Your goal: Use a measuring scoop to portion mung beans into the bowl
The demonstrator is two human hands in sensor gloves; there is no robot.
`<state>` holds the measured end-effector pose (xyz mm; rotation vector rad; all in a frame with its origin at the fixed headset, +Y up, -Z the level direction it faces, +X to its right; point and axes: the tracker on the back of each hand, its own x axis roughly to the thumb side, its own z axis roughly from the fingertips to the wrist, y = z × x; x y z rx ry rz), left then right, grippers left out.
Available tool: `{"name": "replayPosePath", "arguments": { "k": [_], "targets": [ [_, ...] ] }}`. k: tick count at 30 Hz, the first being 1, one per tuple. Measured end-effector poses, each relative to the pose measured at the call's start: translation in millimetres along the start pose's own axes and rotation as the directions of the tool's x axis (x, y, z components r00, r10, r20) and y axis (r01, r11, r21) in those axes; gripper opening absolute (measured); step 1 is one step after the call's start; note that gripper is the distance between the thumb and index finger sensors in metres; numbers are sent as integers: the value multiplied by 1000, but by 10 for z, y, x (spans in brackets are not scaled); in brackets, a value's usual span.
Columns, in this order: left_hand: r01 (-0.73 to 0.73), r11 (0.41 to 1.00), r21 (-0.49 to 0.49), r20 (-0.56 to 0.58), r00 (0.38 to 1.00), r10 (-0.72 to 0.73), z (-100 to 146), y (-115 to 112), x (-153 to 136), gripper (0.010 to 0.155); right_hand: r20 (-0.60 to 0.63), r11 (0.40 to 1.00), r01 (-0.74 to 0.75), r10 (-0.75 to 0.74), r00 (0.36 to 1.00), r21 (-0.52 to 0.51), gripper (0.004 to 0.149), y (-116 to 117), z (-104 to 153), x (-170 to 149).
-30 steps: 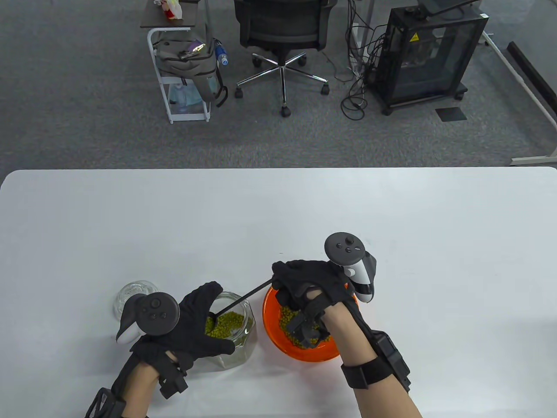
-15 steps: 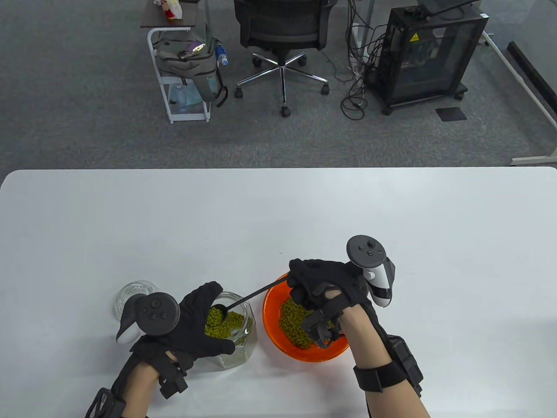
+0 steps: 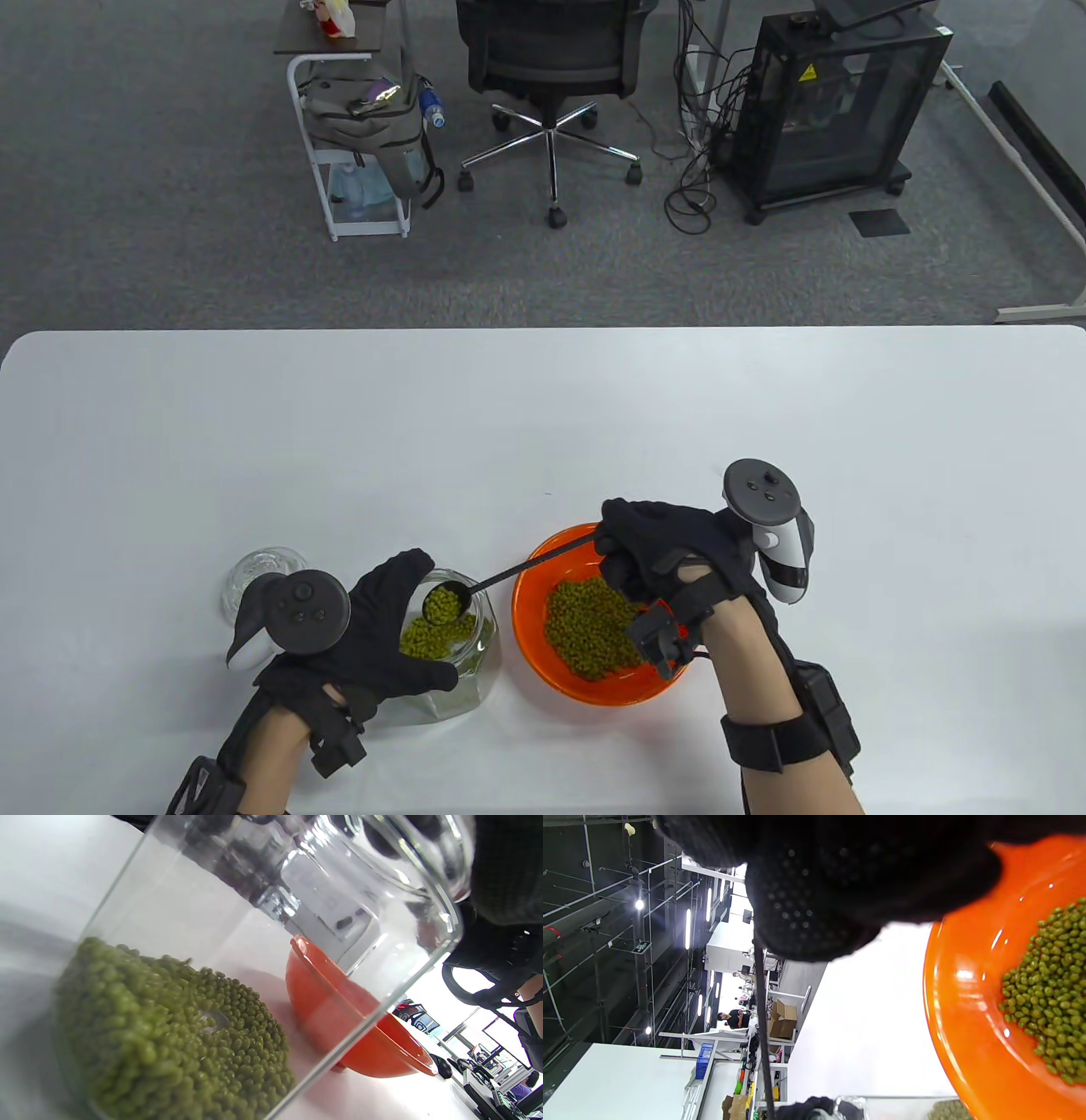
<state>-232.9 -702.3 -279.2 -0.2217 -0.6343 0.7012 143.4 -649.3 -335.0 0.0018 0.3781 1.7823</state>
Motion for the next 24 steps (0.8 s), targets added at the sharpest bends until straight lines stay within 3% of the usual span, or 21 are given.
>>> {"name": "replayPosePath", "arguments": {
  "k": [24],
  "targets": [
    [0, 1000, 0, 0, 1000, 0, -2, 0, -2, 125, -79, 983, 28, -43, 996, -180, 46, -915, 213, -614]
  ]
}}
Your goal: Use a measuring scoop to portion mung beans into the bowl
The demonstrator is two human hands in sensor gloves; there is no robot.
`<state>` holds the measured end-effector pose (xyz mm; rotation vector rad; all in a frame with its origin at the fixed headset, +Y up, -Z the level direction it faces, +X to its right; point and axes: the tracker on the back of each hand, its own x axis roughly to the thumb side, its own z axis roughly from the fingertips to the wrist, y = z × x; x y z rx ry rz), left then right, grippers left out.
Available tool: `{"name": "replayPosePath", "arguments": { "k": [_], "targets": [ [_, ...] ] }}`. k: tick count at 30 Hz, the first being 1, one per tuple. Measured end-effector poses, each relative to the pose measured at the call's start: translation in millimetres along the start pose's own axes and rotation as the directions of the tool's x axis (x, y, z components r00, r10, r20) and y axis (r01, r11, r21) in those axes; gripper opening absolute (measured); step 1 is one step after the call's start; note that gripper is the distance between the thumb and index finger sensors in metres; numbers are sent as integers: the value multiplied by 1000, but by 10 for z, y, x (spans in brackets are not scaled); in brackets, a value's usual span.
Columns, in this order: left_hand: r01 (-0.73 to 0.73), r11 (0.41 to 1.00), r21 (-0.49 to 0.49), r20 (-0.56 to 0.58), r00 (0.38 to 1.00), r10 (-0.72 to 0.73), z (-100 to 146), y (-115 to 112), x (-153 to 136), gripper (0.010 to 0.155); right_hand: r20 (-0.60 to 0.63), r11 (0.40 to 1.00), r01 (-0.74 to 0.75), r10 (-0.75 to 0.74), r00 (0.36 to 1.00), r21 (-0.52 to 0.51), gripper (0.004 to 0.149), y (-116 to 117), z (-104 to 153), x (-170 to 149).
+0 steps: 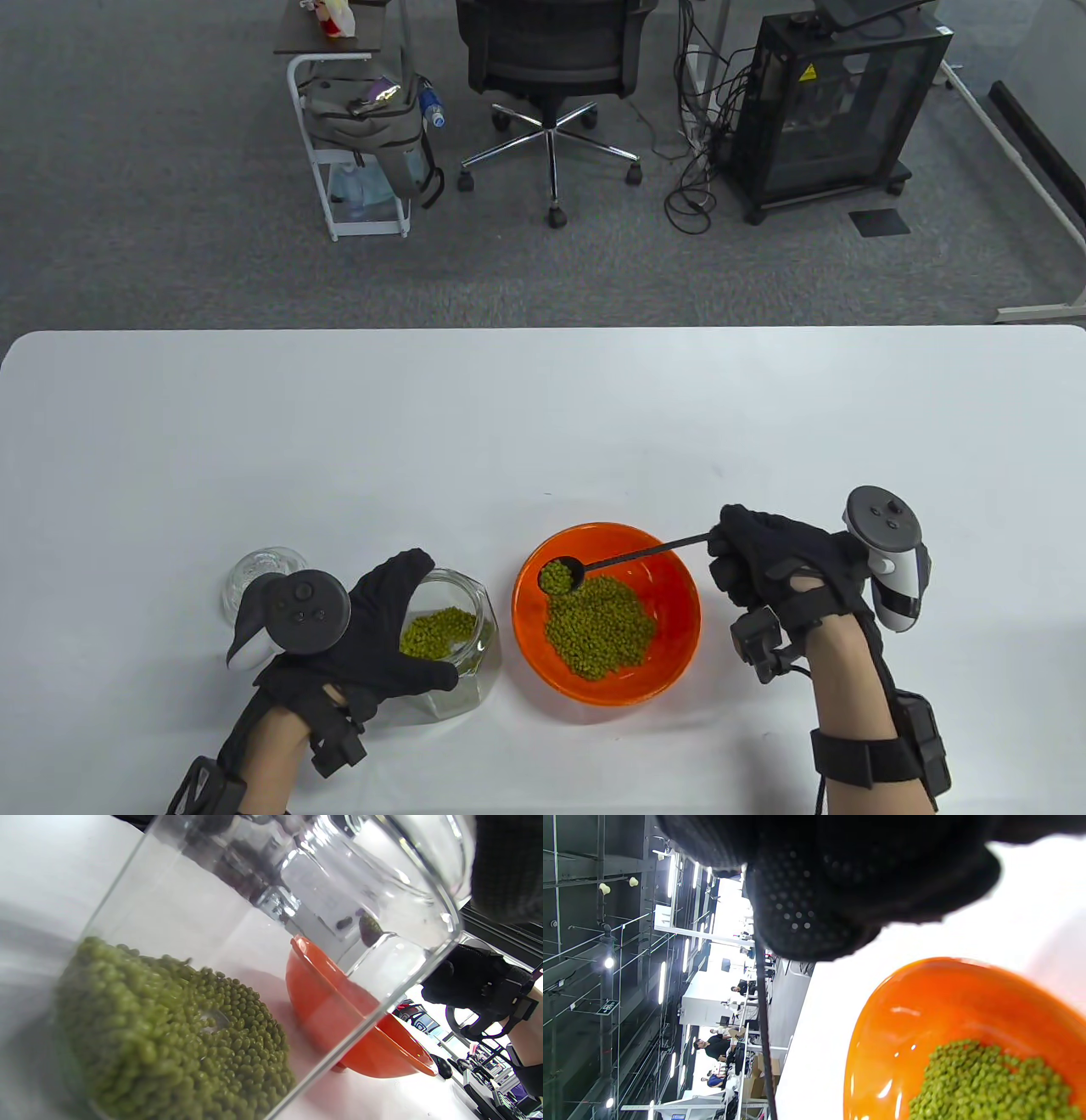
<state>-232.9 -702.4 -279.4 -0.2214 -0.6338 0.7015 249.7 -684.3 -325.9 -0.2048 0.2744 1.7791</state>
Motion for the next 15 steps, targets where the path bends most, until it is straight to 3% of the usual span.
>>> {"name": "replayPosePath", "arguments": {
  "k": [7, 15],
  "targets": [
    [-5, 1000, 1, 1, 1000, 5, 0, -1, -1, 125, -19, 998, -37, 36, 999, -40, 46, -106, -2, -205],
    [-2, 1000, 0, 1, 1000, 2, 1, -4, -6, 125, 79, 967, -226, 235, 969, -118, 45, -114, 172, -73]
  ]
}}
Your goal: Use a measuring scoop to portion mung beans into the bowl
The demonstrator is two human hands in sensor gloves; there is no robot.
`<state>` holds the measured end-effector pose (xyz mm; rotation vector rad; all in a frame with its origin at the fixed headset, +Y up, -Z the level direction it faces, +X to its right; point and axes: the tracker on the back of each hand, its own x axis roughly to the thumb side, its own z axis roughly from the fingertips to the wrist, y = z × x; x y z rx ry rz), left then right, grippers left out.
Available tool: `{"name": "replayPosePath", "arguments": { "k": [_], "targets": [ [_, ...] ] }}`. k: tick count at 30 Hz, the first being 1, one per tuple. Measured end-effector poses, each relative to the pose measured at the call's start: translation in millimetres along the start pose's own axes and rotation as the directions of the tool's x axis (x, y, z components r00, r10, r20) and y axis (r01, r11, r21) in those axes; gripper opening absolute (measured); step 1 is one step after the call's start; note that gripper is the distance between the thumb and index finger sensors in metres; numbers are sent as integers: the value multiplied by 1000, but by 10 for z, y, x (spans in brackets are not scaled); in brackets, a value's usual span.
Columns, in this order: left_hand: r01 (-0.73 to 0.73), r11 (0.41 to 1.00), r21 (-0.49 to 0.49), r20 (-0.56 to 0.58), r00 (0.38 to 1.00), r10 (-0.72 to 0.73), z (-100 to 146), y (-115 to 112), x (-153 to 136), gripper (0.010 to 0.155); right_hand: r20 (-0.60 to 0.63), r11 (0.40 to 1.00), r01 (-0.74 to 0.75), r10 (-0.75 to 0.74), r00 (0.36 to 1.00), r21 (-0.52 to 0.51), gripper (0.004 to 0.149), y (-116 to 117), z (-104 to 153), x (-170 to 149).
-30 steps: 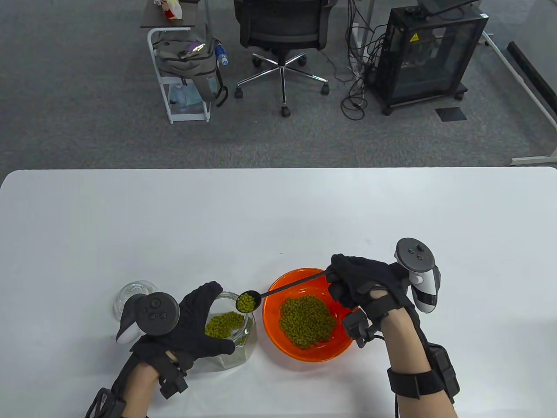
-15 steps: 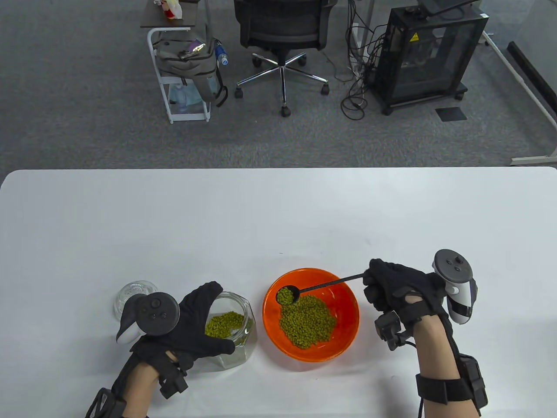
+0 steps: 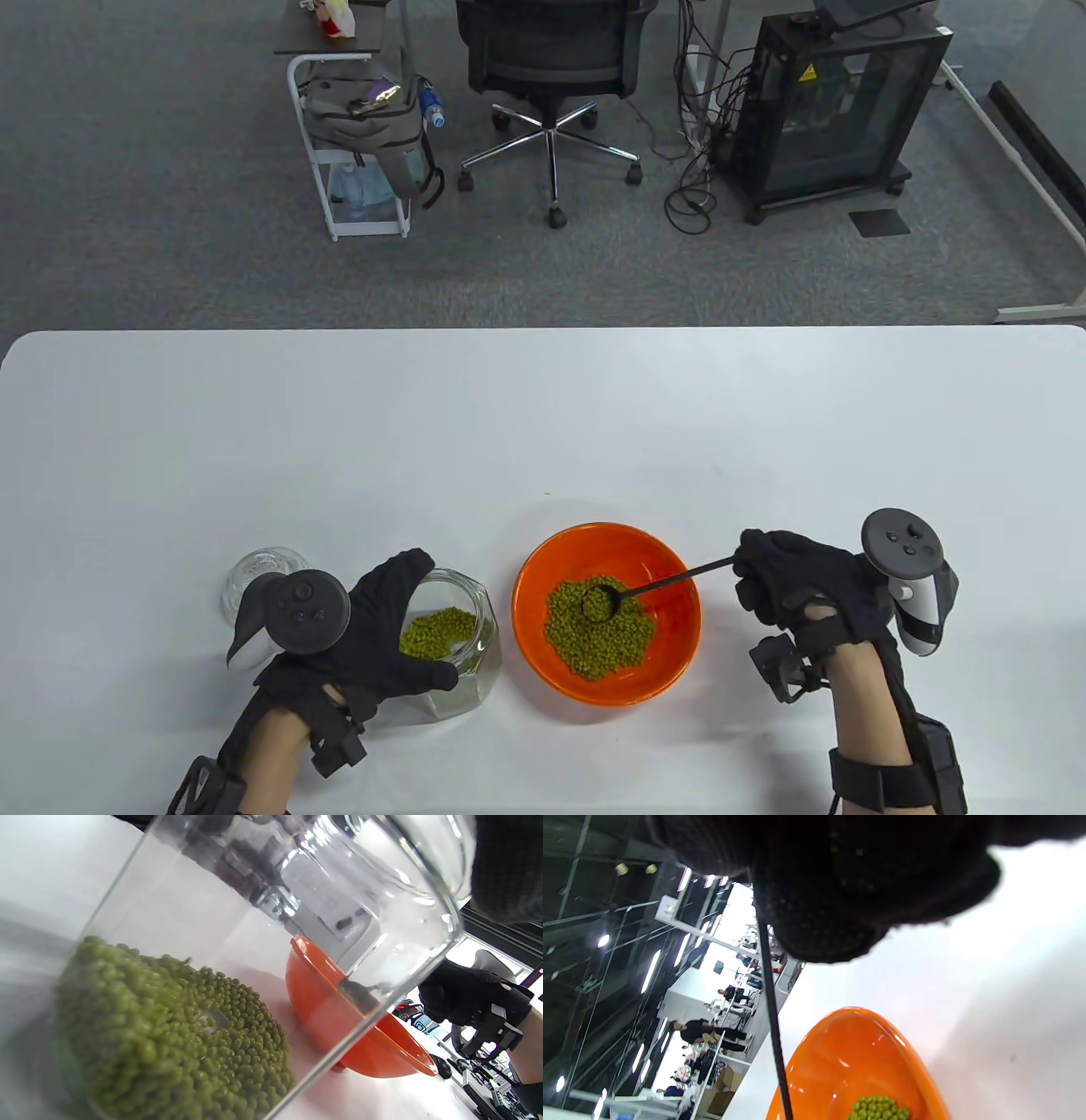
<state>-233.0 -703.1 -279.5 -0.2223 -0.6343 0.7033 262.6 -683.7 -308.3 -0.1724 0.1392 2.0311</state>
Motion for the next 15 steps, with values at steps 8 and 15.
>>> {"name": "replayPosePath", "arguments": {
  "k": [8, 15],
  "targets": [
    [2, 1000, -1, -1, 1000, -2, 2, 0, -1, 125, 243, 981, -176, 191, 951, -79, 45, 144, 163, 300],
    [2, 1000, 0, -1, 1000, -2, 2, 0, -2, 125, 487, 927, -316, 374, 789, -200, 45, 217, 350, 538]
  ]
}}
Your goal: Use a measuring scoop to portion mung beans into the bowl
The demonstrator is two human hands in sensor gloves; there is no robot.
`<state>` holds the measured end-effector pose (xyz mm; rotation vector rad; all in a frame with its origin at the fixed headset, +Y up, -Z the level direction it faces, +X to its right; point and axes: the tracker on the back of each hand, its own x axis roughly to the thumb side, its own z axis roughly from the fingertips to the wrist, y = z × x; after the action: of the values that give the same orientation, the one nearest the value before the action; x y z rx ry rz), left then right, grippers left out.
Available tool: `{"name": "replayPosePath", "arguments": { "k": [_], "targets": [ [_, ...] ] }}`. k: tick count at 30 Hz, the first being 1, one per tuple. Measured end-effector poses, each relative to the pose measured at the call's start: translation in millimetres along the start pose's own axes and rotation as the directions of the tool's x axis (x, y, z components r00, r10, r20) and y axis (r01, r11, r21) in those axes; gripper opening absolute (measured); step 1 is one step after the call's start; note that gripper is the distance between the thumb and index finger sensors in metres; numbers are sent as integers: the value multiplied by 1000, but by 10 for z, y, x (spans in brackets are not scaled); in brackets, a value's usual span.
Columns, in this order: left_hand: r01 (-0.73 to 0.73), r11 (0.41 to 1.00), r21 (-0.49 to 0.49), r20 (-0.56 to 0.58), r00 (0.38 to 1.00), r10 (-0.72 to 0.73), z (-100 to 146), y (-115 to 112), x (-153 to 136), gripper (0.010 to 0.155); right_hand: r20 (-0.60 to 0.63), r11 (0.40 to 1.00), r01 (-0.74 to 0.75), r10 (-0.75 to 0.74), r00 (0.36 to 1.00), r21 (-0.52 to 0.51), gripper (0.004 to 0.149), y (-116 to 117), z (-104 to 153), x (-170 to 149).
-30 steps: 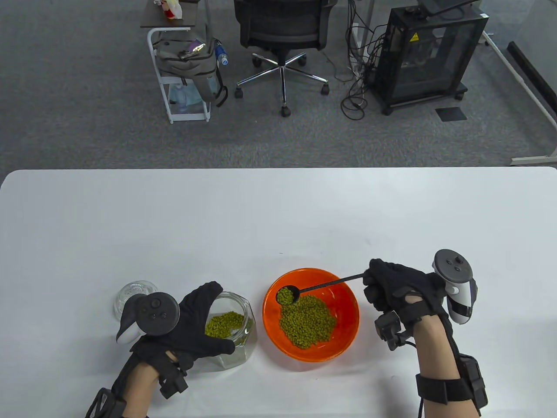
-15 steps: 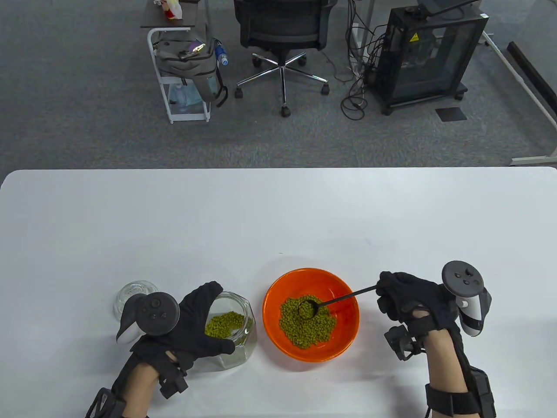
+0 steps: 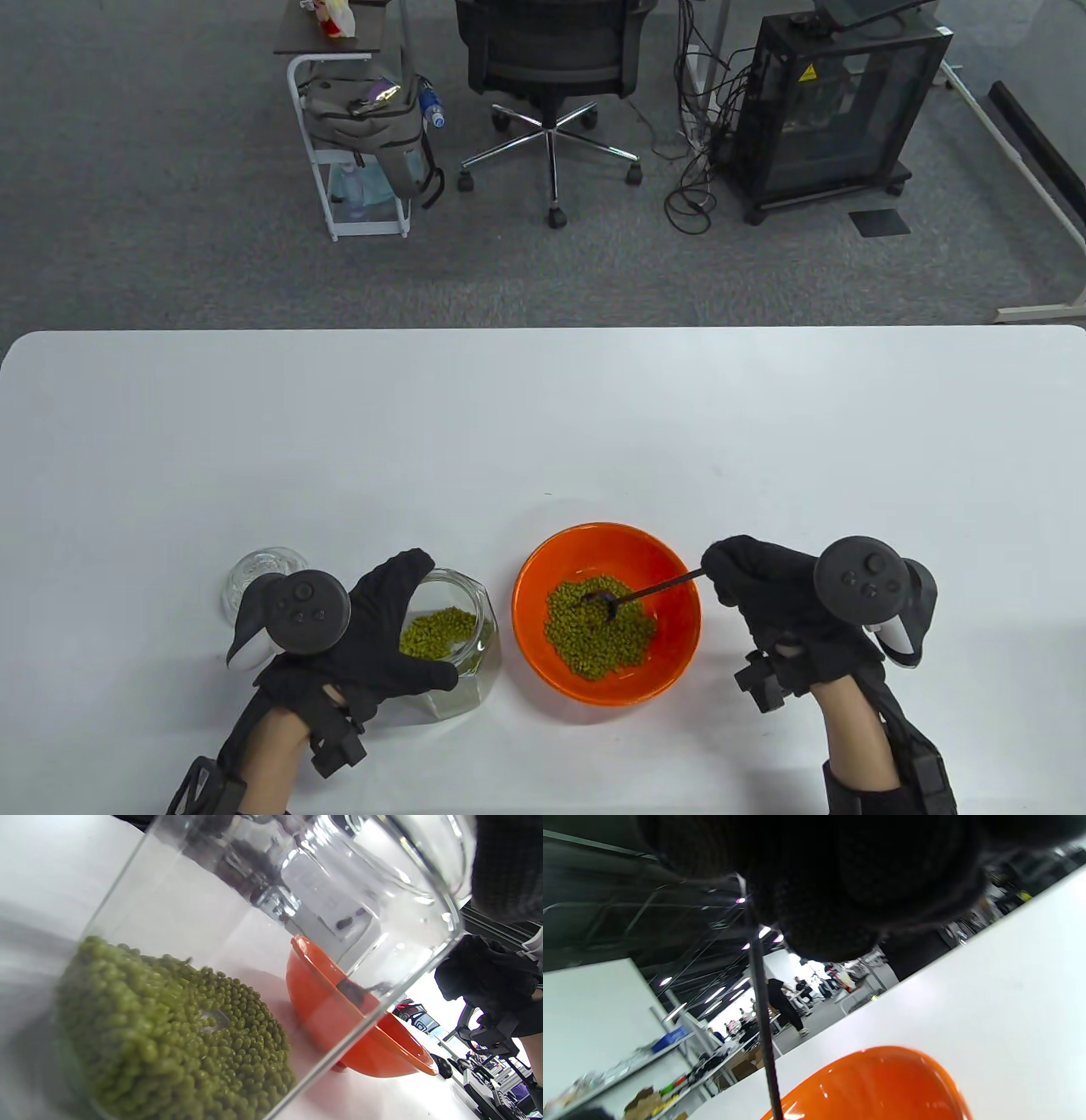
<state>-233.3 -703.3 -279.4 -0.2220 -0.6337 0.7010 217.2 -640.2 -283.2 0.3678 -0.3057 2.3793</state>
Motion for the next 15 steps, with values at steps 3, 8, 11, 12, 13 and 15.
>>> {"name": "replayPosePath", "arguments": {
  "k": [3, 8, 11, 12, 13, 15],
  "targets": [
    [0, 1000, 0, 0, 1000, 0, 0, 0, 0, 125, 94, 999, -54, 54, 994, -10, 45, 17, 24, 109],
    [0, 1000, 0, 0, 1000, 0, -1, -5, 0, 125, 239, 993, -109, 119, 964, -54, 45, 18, 91, 289],
    [-2, 1000, 1, 0, 1000, 2, -1, -4, -1, 125, 274, 983, -151, 175, 946, -107, 45, -18, 134, 354],
    [-3, 1000, 1, 0, 1000, 3, -1, -4, -2, 125, 280, 982, -154, 180, 943, -112, 45, -27, 143, 362],
    [-3, 1000, 1, 0, 1000, 3, -1, -4, -2, 125, 291, 981, -155, 183, 939, -117, 45, -36, 153, 372],
    [-3, 1000, 1, 0, 1000, 3, -1, -4, -3, 125, 301, 981, -154, 183, 936, -117, 45, -49, 165, 386]
  ]
}}
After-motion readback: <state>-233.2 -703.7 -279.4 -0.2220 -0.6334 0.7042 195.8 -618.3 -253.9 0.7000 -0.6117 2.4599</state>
